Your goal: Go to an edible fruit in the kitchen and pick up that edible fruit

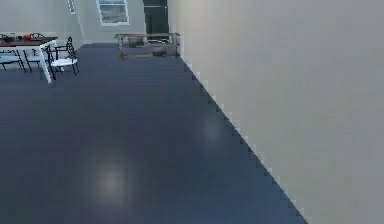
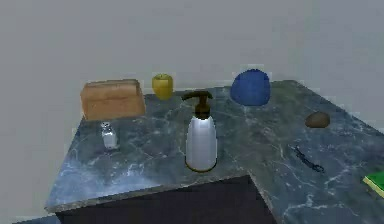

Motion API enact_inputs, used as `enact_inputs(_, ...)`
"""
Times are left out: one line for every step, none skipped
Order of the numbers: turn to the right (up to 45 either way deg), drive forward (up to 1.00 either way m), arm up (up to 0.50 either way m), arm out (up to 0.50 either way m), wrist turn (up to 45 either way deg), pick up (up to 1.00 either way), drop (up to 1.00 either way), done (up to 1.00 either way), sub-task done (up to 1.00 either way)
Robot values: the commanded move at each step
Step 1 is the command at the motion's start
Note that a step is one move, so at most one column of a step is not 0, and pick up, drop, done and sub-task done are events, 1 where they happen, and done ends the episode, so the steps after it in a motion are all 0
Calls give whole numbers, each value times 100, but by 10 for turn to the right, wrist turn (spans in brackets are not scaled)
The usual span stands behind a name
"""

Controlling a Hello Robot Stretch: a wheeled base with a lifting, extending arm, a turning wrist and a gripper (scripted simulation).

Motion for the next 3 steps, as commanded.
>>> enact_inputs(450, 0, 0, 0, 0, 0, 0, 0, 0)
enact_inputs(450, 0, 0, 0, 0, 0, 0, 0, 0)
enact_inputs(0, 15, 0, 0, 0, 0, 0, 0, 0)
